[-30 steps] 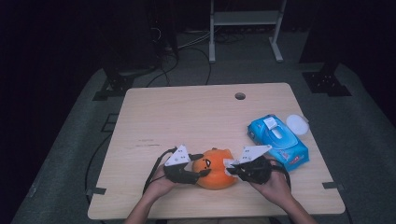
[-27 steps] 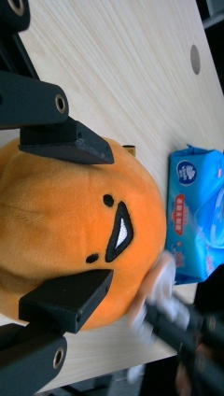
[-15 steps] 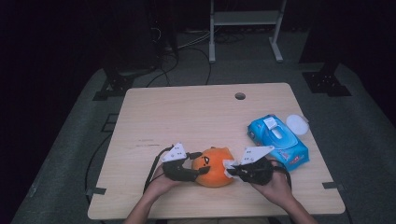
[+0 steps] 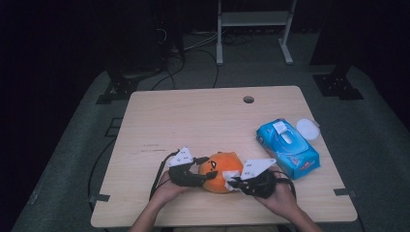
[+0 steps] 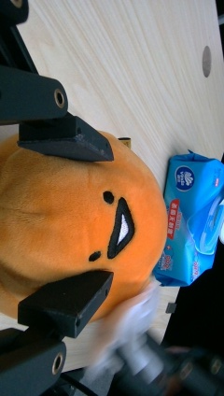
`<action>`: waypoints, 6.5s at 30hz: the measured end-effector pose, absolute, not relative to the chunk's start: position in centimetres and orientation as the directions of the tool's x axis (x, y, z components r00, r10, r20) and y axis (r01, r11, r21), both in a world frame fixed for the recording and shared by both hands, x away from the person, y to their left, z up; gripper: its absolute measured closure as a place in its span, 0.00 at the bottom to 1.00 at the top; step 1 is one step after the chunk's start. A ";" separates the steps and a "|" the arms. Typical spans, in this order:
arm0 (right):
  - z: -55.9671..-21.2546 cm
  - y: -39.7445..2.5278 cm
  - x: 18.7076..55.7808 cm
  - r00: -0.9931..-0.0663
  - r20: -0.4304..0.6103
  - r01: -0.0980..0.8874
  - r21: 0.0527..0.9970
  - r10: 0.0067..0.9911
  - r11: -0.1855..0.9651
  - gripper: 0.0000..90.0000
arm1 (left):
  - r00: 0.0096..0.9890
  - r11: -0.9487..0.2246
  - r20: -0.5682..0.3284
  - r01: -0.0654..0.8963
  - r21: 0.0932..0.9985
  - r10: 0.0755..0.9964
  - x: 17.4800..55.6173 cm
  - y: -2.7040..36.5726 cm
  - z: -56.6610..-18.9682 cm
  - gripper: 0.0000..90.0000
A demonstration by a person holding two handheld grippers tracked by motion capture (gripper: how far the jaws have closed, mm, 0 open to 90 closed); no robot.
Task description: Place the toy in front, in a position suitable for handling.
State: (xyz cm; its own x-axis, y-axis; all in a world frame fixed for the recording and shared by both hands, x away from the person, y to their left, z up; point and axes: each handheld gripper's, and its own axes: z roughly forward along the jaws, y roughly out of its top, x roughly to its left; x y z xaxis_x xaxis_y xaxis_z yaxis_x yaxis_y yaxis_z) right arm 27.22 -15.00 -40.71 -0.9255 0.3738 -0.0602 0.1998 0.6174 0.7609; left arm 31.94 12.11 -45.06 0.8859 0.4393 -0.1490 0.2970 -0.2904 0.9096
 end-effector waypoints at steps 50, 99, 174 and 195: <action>-41.2 -16.2 28.2 -0.896 0.036 0.296 0.790 0.442 0.537 0.95 | 0.919 -0.345 -0.088 0.231 0.910 0.385 31.4 11.4 -44.9 0.42; -41.3 -17.1 29.1 -0.906 0.159 0.350 0.803 0.391 0.483 0.95 | 0.944 -0.361 -0.055 0.178 0.915 0.325 30.6 10.8 -45.0 0.45; -40.6 -17.8 30.6 -0.847 0.113 0.376 0.818 0.520 0.435 0.96 | 0.985 -0.459 0.150 -0.095 0.883 0.085 27.1 7.9 -43.7 0.53; -40.8 -18.3 30.5 -0.856 0.148 0.383 0.825 0.495 0.415 0.95 | 0.990 -0.447 0.099 -0.043 0.893 0.103 27.7 8.9 -44.1 0.52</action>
